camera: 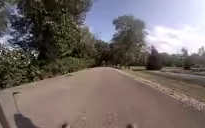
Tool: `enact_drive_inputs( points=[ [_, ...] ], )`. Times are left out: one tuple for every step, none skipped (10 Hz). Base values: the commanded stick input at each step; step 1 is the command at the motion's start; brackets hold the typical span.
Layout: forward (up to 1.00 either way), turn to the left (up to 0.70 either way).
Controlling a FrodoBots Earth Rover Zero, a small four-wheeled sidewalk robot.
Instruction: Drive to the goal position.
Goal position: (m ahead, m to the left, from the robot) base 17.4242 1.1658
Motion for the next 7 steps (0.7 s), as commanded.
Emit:
enact_drive_inputs(
  points=[
    [0.70, 0.00],
    [0.70, 0.00],
    [0.70, 0.00],
    [0.70, 0.00],
    [0.70, -0.27],
    [0.70, -0.35],
    [0.70, -0.35]
  ],
)
